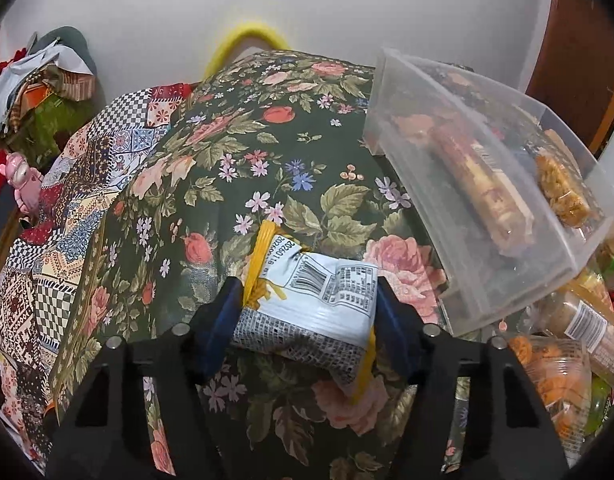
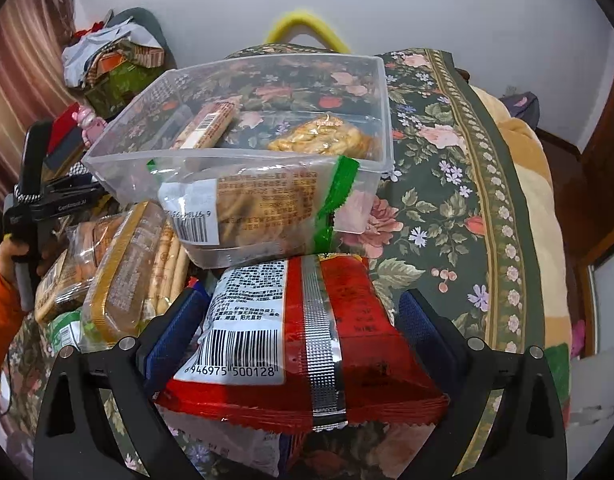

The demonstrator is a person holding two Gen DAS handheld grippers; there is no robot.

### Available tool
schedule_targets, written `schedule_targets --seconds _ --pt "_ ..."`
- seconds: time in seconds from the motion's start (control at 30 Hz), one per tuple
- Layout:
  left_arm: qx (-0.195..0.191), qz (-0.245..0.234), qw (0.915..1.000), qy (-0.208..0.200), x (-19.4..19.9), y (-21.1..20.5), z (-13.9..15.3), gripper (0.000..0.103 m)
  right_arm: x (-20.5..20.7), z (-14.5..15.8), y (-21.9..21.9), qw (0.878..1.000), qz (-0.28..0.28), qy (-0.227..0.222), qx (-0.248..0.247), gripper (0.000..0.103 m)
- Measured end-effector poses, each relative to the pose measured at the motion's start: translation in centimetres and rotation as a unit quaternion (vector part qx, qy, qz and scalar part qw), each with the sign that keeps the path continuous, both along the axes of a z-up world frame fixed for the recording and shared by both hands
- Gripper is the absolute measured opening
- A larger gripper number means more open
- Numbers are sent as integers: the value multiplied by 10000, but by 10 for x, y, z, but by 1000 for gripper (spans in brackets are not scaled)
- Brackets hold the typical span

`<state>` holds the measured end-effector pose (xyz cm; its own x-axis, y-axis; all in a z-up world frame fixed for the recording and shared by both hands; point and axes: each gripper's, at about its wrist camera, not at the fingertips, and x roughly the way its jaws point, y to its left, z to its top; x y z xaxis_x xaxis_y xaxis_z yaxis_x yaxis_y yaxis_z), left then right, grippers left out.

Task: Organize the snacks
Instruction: 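Grasp the red biscuit bag with the right tool while the left grasps the white chip bag, then lower the red bag into the box with the right tool while the left drops the chip bag in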

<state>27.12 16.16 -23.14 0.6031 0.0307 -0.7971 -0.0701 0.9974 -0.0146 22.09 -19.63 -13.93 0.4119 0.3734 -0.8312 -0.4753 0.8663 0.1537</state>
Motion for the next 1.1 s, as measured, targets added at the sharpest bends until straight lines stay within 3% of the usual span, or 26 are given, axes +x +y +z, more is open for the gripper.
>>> schedule_targets --seconds 0.17,0.23,0.33,0.67,1.1 --pt "0 -78 9999 -66 -10 0 3 59 -1 3 -8 9998 -86 -102 152 89" --pt "27 -55 10000 -54 -17 -1 5 58 -4 5 -9 9997 -43 -173 170 73" --pt "17 -16 10000 -82 -26 -2 11 58 -4 8 -10 9995 -4 -149 272 63" --pt "-20 -79 9988 -476 -47 -16 59 57 -16 27 -19 9983 -31 -488 315 61" --pt "-134 -527 9924 -1105 -72 -63 130 57 -17 89 -43 9897 -344 -1247 608 61"
